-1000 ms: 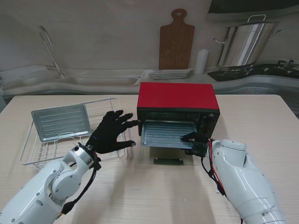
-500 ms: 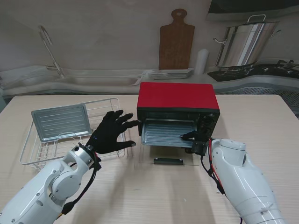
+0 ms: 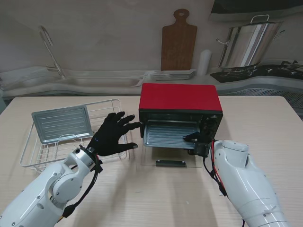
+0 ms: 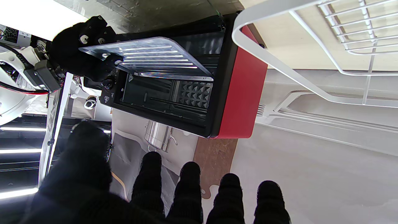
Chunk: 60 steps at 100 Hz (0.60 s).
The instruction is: Slide the trays into the oven
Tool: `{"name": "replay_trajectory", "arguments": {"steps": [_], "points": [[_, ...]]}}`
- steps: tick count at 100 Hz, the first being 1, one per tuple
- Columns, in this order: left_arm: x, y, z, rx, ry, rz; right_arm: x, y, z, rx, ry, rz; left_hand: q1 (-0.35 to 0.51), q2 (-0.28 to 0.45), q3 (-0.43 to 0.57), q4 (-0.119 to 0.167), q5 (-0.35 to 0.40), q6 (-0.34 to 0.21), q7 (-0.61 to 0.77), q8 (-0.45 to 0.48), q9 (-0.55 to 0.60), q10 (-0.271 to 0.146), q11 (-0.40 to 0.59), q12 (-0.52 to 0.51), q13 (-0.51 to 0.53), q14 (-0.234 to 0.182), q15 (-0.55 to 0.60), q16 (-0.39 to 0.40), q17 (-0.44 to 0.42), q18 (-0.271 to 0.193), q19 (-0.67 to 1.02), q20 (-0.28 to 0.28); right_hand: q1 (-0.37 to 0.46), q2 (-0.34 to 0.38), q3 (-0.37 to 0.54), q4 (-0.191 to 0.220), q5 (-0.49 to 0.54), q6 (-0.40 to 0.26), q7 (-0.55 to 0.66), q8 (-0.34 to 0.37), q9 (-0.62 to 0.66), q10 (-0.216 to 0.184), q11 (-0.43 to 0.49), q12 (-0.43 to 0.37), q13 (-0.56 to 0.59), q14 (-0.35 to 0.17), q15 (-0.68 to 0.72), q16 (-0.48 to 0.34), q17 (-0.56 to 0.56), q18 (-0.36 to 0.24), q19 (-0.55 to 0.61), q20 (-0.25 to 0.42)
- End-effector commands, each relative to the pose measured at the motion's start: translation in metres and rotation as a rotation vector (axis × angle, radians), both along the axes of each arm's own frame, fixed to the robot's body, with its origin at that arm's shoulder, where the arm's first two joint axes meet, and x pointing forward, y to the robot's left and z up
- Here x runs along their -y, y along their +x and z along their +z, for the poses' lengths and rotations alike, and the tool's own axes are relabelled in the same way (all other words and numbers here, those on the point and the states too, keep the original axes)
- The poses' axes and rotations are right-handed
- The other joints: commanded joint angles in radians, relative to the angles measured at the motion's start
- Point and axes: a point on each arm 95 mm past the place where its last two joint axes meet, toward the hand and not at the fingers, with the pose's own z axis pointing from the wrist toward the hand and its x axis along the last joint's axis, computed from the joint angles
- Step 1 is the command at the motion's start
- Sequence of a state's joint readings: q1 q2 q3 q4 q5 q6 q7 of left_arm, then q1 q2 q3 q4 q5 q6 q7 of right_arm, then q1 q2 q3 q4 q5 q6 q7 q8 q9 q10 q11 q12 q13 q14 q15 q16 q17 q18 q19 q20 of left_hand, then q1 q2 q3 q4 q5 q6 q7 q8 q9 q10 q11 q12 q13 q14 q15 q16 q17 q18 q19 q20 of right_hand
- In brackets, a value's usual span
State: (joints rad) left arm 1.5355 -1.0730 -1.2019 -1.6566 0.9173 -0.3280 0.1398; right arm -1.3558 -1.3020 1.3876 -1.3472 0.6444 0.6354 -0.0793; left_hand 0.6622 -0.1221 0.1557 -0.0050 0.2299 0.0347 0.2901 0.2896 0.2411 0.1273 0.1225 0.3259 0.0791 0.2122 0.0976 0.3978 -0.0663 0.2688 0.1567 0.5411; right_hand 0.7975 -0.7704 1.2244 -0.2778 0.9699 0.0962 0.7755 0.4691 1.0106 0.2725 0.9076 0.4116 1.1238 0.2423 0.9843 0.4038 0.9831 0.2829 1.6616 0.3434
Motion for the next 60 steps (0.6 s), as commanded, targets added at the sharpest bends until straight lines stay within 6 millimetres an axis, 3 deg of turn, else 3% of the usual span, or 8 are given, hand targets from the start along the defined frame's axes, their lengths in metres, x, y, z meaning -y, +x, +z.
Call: {"name": "replay_trajectory", "arguments": {"steps": [1,60], "points": [[0.0032,-0.0030,-0.0009,-0.009,0.000,-0.007,-0.0069,0.0008,0.0018,0.004,0.020,0.010,-0.013,0.040,-0.031,-0.001,-0.046,-0.026,-0.001,-0.018,-0.034,-0.012,-0.004,-0.018,-0.030,-0.028,-0.011,-0.018,-0.022,-0.031,-0.045,-0.011,0.094,0.081,0.084,0.009,0.027,-0.096,0.126,0.030,-0.006,0.022,0.016,-0.019,0.093,0.058,0.083,0.025,0.064,-0.116,0.059,0.005],[0.0022,-0.0040,-0.0032,-0.013,0.002,-0.007,-0.0067,0.0047,0.0042,-0.004,0.016,-0.018,-0.012,0.039,-0.032,-0.001,-0.047,-0.024,-0.004,-0.019,-0.038,-0.013,-0.005,-0.019,-0.034,-0.028,-0.012,-0.018,-0.025,-0.033,-0.046,-0.012,0.085,0.098,0.066,0.009,-0.029,-0.071,0.116,-0.032,-0.028,0.029,0.009,-0.048,0.089,0.059,0.040,0.007,0.062,-0.105,0.033,-0.013]]}}
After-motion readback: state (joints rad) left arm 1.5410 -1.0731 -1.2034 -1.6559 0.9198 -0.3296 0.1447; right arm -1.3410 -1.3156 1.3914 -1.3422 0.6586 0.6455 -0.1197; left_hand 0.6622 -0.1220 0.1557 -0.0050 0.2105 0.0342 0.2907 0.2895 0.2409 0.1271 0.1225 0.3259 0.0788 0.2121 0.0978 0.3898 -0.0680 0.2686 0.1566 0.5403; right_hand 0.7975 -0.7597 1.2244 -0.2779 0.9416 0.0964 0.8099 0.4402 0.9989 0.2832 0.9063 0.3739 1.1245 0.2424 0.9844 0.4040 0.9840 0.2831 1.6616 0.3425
